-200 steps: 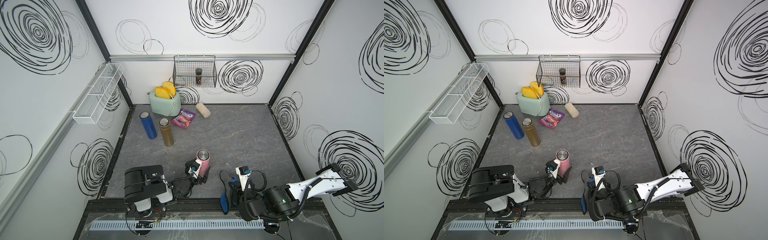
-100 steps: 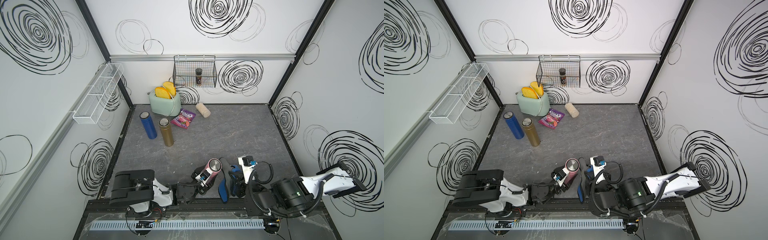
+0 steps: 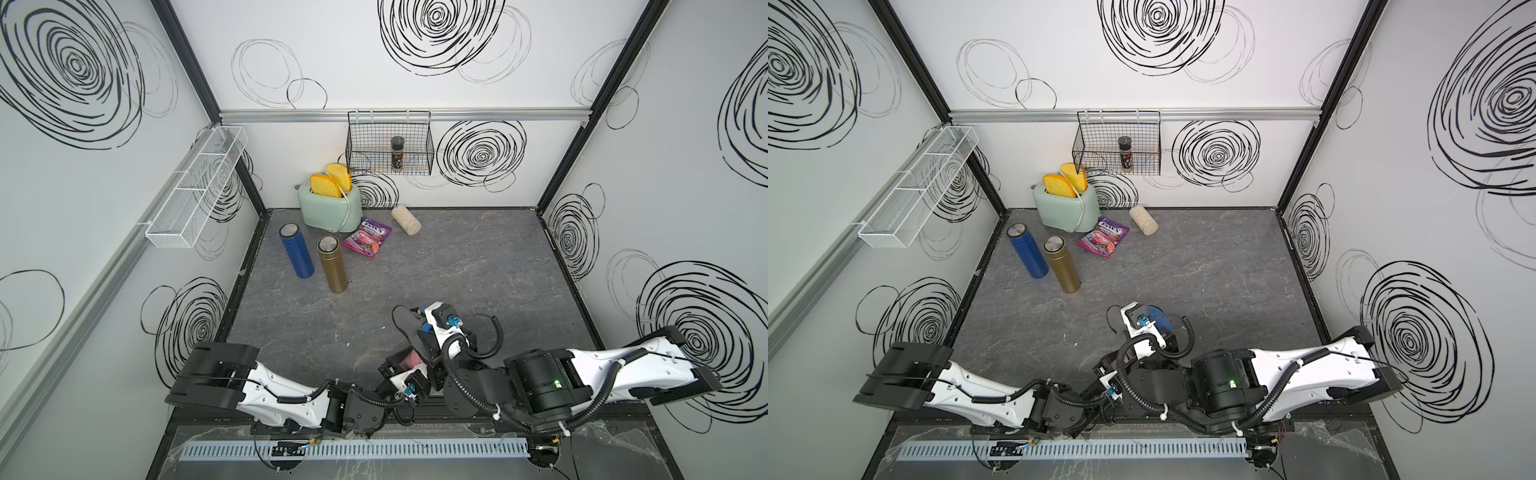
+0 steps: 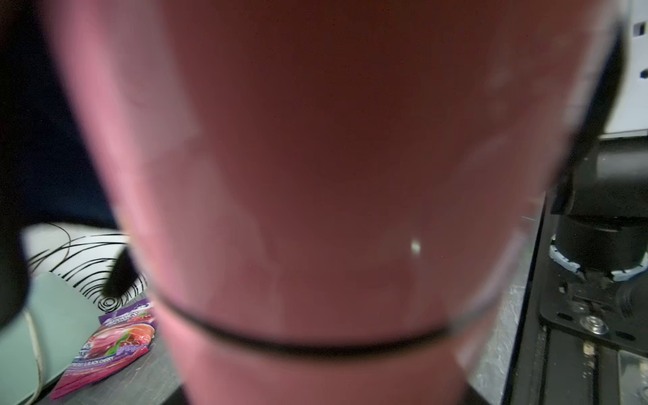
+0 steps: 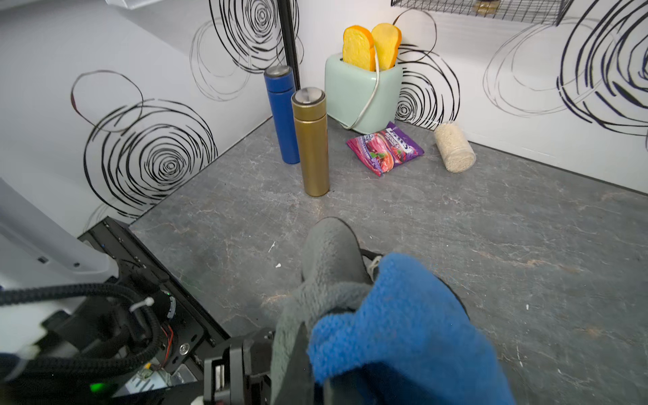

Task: Wipe the surface of the thermos
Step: Wipe the dirt from the surface of the thermos.

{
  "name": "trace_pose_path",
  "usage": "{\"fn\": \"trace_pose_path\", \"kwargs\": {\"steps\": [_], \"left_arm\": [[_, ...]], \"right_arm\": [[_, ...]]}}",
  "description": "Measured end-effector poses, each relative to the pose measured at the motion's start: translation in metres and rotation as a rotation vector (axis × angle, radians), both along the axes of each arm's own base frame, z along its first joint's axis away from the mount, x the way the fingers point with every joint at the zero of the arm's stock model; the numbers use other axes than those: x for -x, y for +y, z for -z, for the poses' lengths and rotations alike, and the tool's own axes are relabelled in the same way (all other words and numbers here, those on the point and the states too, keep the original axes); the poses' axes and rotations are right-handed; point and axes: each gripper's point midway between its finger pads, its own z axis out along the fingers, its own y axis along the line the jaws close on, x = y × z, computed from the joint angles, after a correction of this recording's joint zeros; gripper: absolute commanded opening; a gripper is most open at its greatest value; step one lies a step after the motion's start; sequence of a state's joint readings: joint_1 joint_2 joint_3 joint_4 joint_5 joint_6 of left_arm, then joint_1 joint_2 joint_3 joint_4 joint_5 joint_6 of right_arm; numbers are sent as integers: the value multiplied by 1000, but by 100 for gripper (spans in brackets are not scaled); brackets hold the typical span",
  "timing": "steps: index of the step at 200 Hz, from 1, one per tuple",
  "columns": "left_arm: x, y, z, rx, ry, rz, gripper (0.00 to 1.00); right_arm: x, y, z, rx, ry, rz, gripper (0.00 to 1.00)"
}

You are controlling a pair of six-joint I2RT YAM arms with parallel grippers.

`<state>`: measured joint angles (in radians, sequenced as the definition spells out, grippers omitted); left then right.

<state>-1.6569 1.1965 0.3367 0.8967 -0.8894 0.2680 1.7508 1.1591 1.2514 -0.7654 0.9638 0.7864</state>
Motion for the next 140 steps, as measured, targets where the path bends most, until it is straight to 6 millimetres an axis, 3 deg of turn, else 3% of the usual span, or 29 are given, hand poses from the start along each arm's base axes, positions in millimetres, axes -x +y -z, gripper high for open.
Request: {"fn": "trace_pose_path", "kwargs": {"steps": [52, 94, 114, 140], "left_arm": [[-4, 16, 12, -88, 35, 24, 0], [-16, 35, 12, -79, 54, -44, 0], [-16, 40, 5, -35, 69, -51, 0], [-17, 38, -5, 38, 88, -55, 0]], "right_arm": [[15, -15, 17, -81, 69, 64, 0], [14, -30, 35, -42, 67, 114, 0], [9, -33, 32, -27, 47, 112, 0], [-2, -31, 15, -43, 27, 86, 0]]}}
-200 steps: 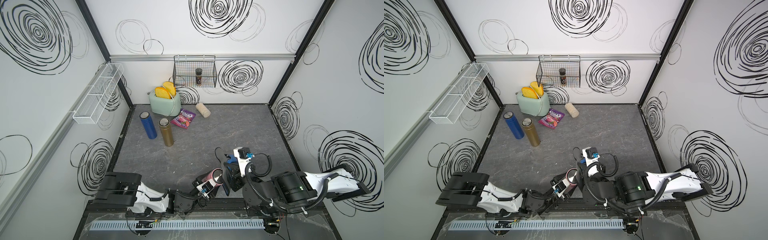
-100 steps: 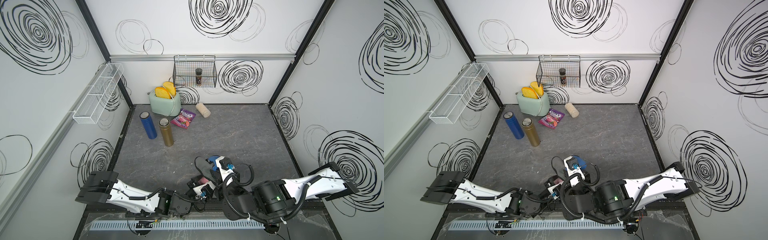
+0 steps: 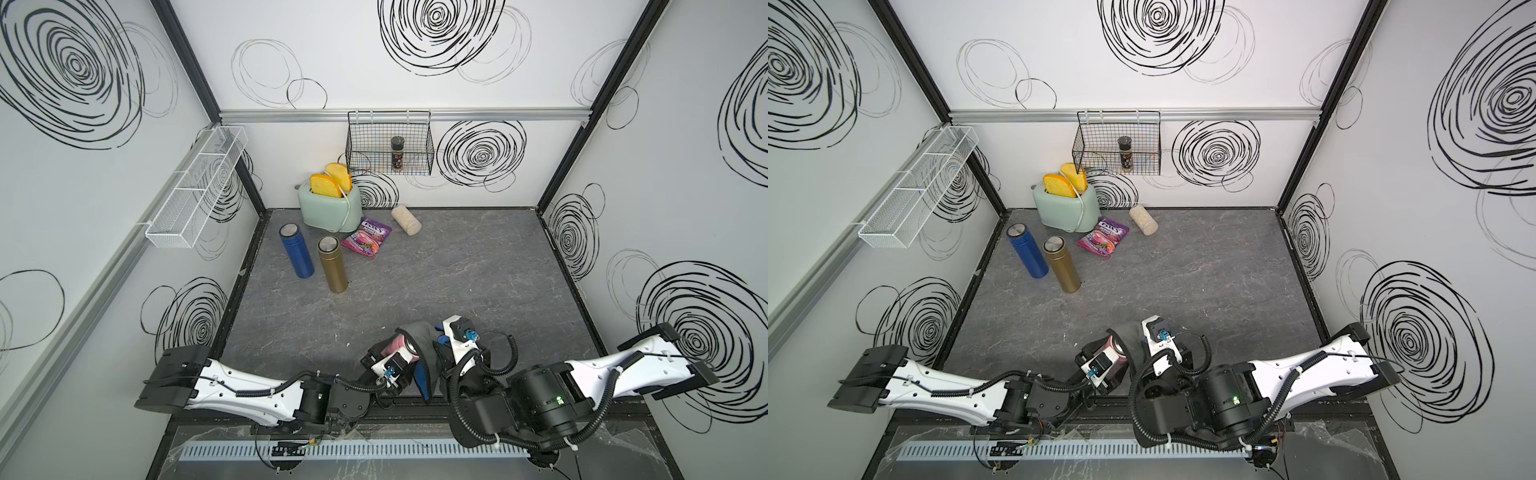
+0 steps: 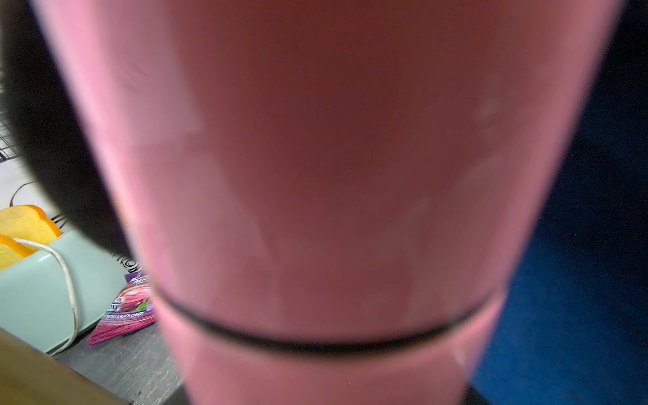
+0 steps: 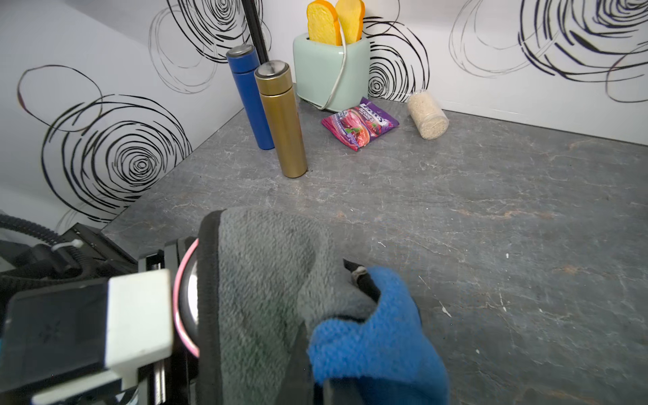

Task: Wipe the surface of the thermos
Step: Wipe the dirt from the surface of the thermos.

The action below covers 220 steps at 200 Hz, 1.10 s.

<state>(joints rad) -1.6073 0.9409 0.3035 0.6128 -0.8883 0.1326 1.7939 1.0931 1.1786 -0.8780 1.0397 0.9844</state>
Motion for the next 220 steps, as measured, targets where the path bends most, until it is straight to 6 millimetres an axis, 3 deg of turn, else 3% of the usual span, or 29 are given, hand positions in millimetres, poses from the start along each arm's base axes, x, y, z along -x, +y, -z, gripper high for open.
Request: {"fn": "trace_pose_path", "kwargs": {"steps": [29, 67, 108, 134, 155, 190, 220], "left_arm": [[3, -12, -5, 4, 0, 8, 0], [7, -14, 0, -39, -7, 5, 0], [11, -14, 7, -85, -15, 25, 0], [11, -12, 2, -65, -10, 26, 0], [12, -12, -5, -30, -5, 30, 0], [13, -11, -13, -2, -5, 14, 0], [14, -10, -10, -28, -12, 8, 0]], "right_arm": [[-7, 14, -23, -38, -31, -38, 0], [-3, 28, -16, -28, -34, -39, 0], [18, 13, -2, -82, 50, -46, 0], [18, -2, -2, -112, 73, -47, 0], [16, -3, -9, -108, 51, -64, 0], [14, 21, -25, -71, -13, -88, 0], [20, 43, -25, -32, -26, -77, 0]]}}
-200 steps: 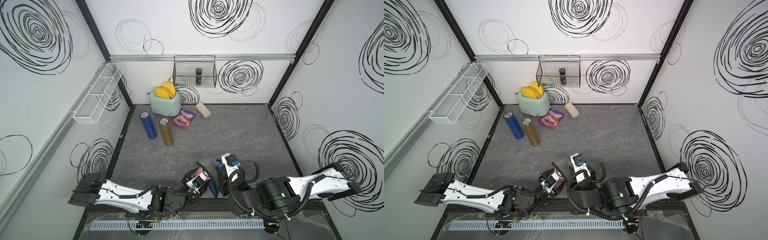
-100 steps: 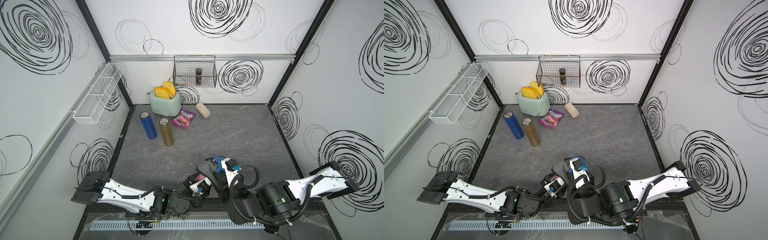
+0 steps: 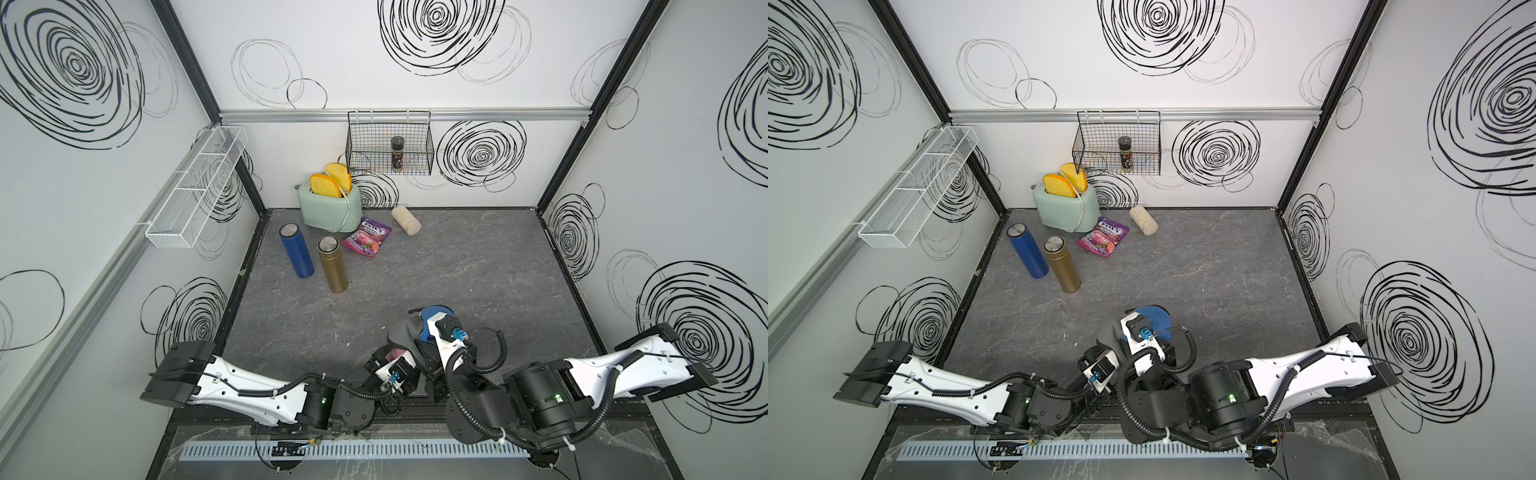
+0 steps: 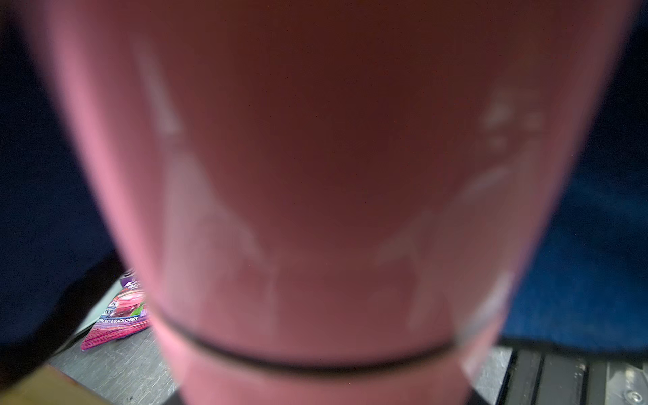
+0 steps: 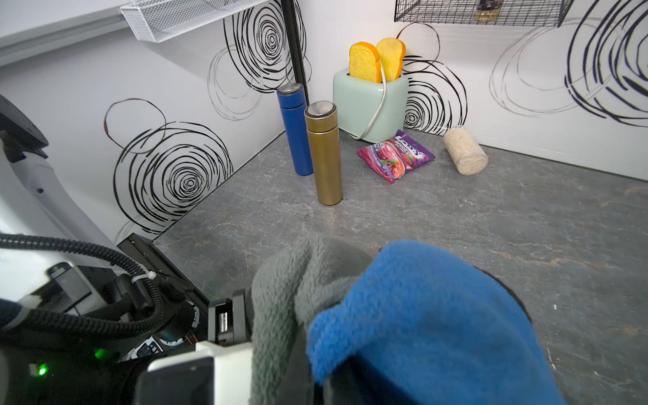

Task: Wipe the surface of the thermos
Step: Wipe the dirt from the surface of the thermos.

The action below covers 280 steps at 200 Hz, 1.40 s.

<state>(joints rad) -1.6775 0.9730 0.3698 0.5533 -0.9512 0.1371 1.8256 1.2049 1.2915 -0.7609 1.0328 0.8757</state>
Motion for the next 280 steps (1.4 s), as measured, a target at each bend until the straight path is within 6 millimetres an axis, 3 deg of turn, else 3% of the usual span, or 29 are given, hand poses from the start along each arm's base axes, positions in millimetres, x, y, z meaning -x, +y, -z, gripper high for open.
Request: {"fn": "trace_pose_path", "kwargs": {"steps": [36, 73, 100, 130, 158, 190, 210, 241, 256, 280], "left_arm": [[2, 1, 6, -49, -12, 15, 0], [6, -3, -11, 21, -5, 42, 0], [12, -7, -25, 66, -3, 59, 0], [13, -5, -18, 27, -9, 54, 0], [13, 1, -3, -40, -20, 48, 0], [20, -4, 5, -100, -41, 100, 0], [22, -5, 2, -90, -41, 111, 0], [20, 2, -29, 63, -17, 100, 0], [18, 4, -40, 129, 10, 111, 0], [8, 7, -53, 258, 92, 142, 0]], "right_arm": [[0, -17, 10, -6, 45, 36, 0], [-9, -33, -10, -59, 56, -19, 0], [-8, -13, -24, -62, 25, -52, 0], [4, 27, -20, -28, 2, -57, 0], [6, 24, -5, 3, 17, -9, 0], [9, -5, 5, -85, 111, 12, 0], [-3, -49, 11, -177, 167, 24, 0], [-19, -110, 33, -299, 216, 14, 0], [-23, -121, 43, -325, 228, 21, 0], [-24, -119, 64, -291, 236, 41, 0]]}}
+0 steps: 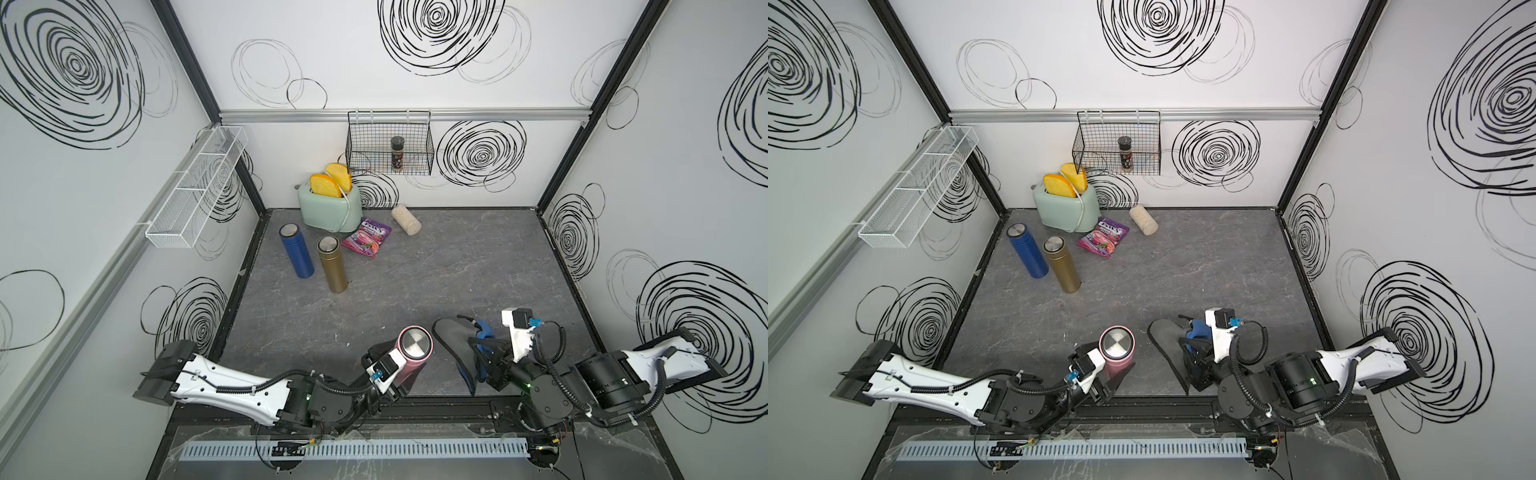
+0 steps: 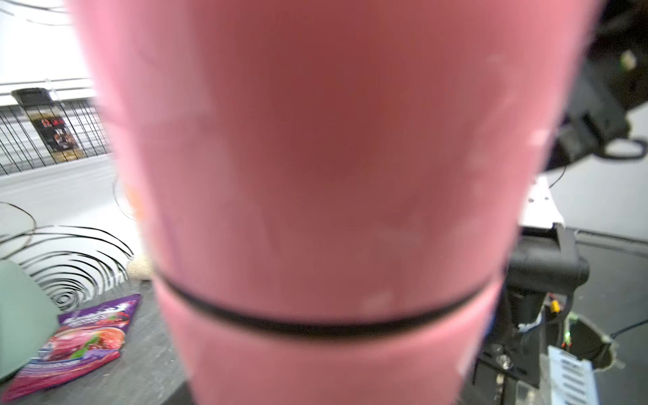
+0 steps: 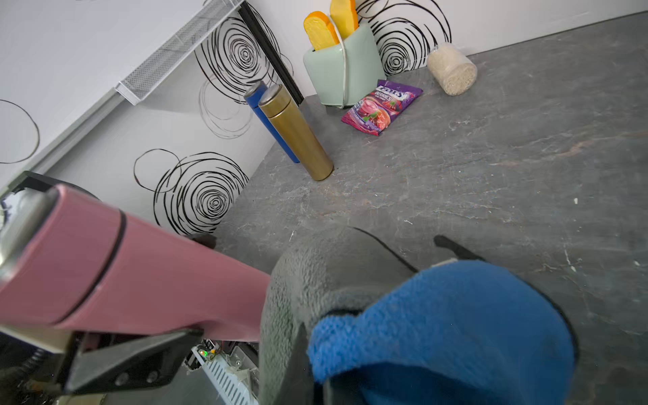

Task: Wipe the surface of the thermos
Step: Wipe the dirt from the surface of the thermos.

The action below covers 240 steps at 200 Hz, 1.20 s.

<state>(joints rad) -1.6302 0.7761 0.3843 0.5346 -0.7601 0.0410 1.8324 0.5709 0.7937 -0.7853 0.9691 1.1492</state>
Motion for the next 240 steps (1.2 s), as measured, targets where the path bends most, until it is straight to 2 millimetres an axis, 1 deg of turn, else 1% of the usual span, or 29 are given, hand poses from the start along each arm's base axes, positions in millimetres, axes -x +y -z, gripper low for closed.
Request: {"fn": "trace_pose_path", "kwargs": {"steps": [23, 42, 81, 94, 106, 127, 162, 191, 204, 221, 228, 240], "left_arm": [[-20, 13, -17, 184, 111, 27, 0], [-32, 27, -23, 327, 181, 56, 0], [-35, 44, -18, 516, 304, 144, 0], [-35, 50, -16, 581, 336, 171, 0], [-37, 56, -15, 634, 361, 182, 0], [-39, 67, -16, 713, 386, 193, 0], [-37, 81, -29, 807, 384, 214, 0], [-34, 87, -37, 839, 370, 225, 0], [-34, 88, -37, 841, 369, 224, 0], [-34, 88, -36, 839, 371, 221, 0], [-34, 90, -37, 844, 370, 219, 0], [-34, 93, -41, 861, 361, 219, 0]], "right_arm": [[1, 3, 16, 22, 16, 3, 0], [2, 6, 32, 14, 31, 0, 0], [-1, 16, 74, 29, 85, -1, 0], [-3, 22, 82, 22, 103, -11, 0], [-2, 30, 85, 6, 116, -30, 0], [4, 49, 83, -38, 118, -86, 0], [18, 86, 73, -108, 116, -190, 0], [29, 114, 74, -77, 117, -255, 0], [32, 124, 64, -76, 101, -272, 0], [39, 132, 39, -121, 75, -297, 0], [41, 133, 30, -139, 64, -302, 0], [42, 130, 21, -162, 50, -305, 0]]}}
